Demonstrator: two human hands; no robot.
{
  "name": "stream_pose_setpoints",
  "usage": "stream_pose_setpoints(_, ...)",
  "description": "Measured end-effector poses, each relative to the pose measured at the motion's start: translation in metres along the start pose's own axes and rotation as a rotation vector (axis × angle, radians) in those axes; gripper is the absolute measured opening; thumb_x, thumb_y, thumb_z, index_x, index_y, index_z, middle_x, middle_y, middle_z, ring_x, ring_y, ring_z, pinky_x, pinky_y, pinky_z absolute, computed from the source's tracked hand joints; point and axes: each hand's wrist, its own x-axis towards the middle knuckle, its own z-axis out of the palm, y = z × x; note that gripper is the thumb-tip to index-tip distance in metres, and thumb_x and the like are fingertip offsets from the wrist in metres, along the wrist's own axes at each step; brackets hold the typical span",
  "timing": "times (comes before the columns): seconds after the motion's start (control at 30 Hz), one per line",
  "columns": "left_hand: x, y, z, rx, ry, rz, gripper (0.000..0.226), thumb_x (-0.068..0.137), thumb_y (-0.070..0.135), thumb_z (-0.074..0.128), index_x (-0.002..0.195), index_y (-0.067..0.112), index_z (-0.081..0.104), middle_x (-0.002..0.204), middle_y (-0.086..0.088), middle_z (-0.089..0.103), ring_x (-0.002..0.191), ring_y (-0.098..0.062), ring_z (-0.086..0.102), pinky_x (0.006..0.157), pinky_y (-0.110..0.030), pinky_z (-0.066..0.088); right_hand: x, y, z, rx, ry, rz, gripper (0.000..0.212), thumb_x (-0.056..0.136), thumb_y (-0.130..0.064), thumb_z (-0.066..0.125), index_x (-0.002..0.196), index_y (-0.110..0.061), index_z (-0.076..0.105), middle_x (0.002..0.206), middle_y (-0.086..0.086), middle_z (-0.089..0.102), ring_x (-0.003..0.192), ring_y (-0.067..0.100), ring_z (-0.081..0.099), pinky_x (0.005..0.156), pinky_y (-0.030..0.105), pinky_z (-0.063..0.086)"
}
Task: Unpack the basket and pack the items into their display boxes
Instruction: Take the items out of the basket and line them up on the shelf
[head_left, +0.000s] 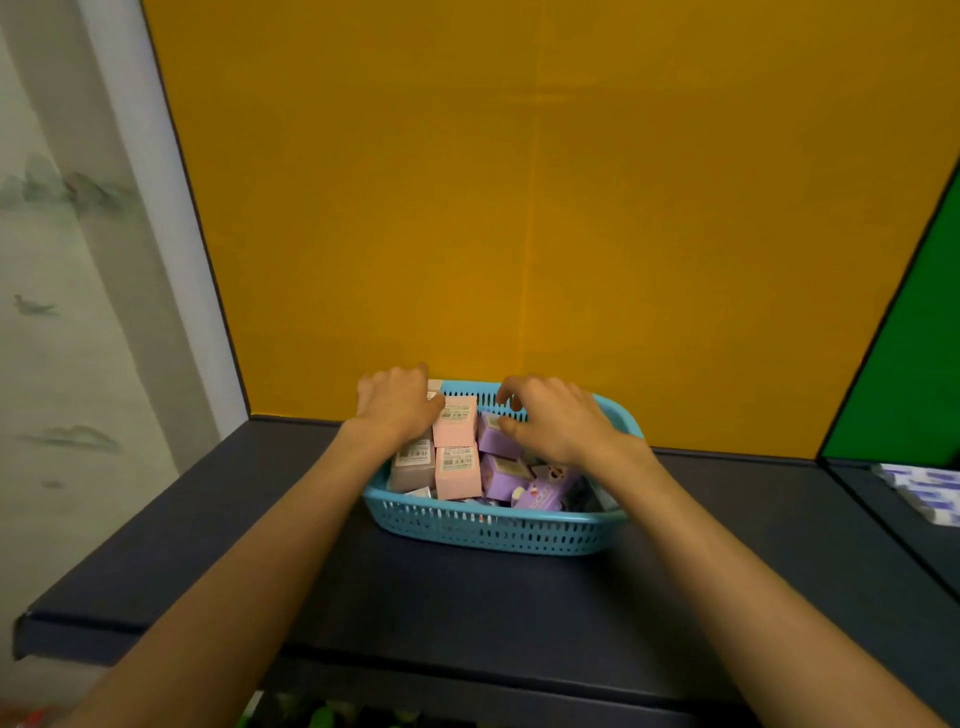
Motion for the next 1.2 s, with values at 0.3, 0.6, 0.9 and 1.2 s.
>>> stream_pose_setpoints(0.3,0.009,-0.012,0.003,-0.095,-0.056,-0.066,0.054,0.086,0.062,0.060,0.114,0.016,0.052,0.110,-0.007,0.064,0.103,-0.029,0.060,0.079,-0.036,0.041,0.022,-0.022,0.015,-0.043,-0.072,0.031,0.040,0.095,-0.040,0.055,0.129,-0.019,0.054,0.119,0.009,0.065,0.109,0.032,0.059,0.079,0.039,0.044)
stream_pose_setpoints(0.6,-0.011,-0.048,-0.018,-1.025,0.081,-0.158,0.028,0.099,0.038,0.049,0.122,0.023,0.043,0.107,0.000,0.065,0.087,-0.017,0.067,0.055,-0.037,0.057,0.049,-0.048,0.031,-0.065,-0.175,0.161,0.068,0.093,-0.063,0.048,0.139,-0.013,0.041,0.133,0.015,0.058,0.126,0.036,0.049,0.100,0.050,0.040)
stream_pose_setpoints(0.9,-0.044,-0.069,-0.036,-2.130,-0.294,-0.393,0.044,0.098,0.032,0.049,0.130,0.004,0.056,0.118,-0.024,0.063,0.101,-0.030,0.062,0.065,-0.028,0.053,0.071,-0.068,0.055,-0.138,-0.218,0.256,0.093,0.077,-0.078,0.057,0.142,-0.014,0.036,0.139,0.012,0.052,0.133,0.036,0.042,0.107,0.053,0.034)
stream_pose_setpoints(1.2,-0.055,-0.075,-0.033,-1.841,-0.188,-0.285,0.036,0.090,0.014,0.070,0.123,0.010,0.056,0.111,-0.016,0.073,0.096,-0.028,0.074,0.061,-0.028,0.062,0.068,-0.066,0.039,0.071,-0.154,0.276,0.062,0.072,-0.053,0.078,0.114,-0.019,0.047,0.111,0.004,0.059,0.104,0.028,0.056,0.083,0.040,0.048)
